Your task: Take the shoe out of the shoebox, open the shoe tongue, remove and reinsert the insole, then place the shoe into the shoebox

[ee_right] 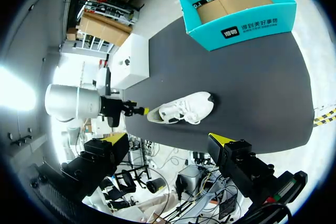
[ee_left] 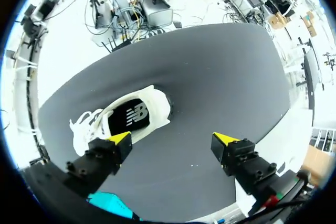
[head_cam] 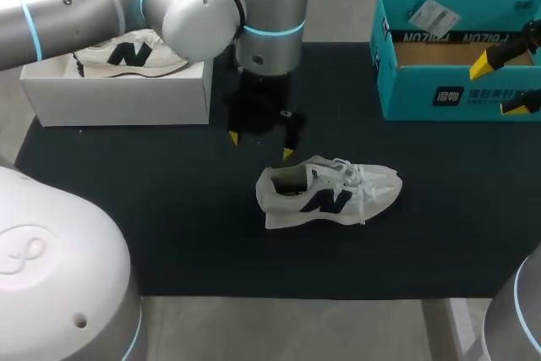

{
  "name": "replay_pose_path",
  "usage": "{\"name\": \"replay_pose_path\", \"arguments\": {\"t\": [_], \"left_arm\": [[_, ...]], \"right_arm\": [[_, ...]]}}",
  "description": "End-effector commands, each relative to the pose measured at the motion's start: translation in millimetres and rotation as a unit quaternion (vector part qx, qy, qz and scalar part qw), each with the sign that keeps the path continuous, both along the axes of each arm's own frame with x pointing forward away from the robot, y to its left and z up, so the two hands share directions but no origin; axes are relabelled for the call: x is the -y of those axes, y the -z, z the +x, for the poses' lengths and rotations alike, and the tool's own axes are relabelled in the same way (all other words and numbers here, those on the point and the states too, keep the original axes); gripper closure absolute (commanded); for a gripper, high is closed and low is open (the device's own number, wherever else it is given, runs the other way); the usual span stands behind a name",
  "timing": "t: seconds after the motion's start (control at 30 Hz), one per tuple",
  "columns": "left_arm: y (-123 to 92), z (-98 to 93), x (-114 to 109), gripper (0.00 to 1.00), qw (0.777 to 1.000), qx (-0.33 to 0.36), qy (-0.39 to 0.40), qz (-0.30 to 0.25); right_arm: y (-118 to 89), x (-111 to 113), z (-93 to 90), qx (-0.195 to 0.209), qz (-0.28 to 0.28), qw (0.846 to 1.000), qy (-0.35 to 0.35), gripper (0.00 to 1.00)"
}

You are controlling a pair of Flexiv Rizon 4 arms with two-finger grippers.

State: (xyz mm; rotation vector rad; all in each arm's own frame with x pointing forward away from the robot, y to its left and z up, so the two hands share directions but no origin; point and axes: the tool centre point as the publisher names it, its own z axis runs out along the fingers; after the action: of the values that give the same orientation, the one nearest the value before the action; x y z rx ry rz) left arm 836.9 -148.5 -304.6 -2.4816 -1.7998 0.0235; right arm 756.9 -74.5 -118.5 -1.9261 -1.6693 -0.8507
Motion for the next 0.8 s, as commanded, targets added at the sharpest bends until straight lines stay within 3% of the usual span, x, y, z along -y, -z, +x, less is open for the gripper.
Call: {"name": "replay_pose_path", "arguments": {"t": [0.03, 0.3, 0.37, 0.57, 0.8], "left_arm": [[3.4, 7.6, 0.2, 0.0, 0.999, -0.023, -0.021, -0.01], [3.4, 7.6, 0.2, 0.0, 0.999, -0.023, -0.021, -0.01], [-2.4, 7.5, 0.7, 0.0, 0.992, -0.029, -0.117, -0.034], [-11.9, 12.9, -15.0, 0.0, 0.927, -0.045, -0.364, -0.081], [-17.1, 11.5, -41.0, 0.0, 0.844, -0.055, -0.517, -0.132]], "right_arm": [[0.6, -0.6, -0.1, 0.0, -0.001, 1.0, 0.001, 0.0], [0.6, -0.6, -0.1, 0.0, -0.001, 1.0, 0.001, 0.0], [0.6, -0.6, -0.1, 0.0, -0.001, 1.0, 0.001, 0.0], [0.6, -0.6, -0.1, 0.0, -0.001, 1.0, 0.001, 0.0], [0.6, -0.6, -0.1, 0.0, -0.001, 1.0, 0.001, 0.0]]}}
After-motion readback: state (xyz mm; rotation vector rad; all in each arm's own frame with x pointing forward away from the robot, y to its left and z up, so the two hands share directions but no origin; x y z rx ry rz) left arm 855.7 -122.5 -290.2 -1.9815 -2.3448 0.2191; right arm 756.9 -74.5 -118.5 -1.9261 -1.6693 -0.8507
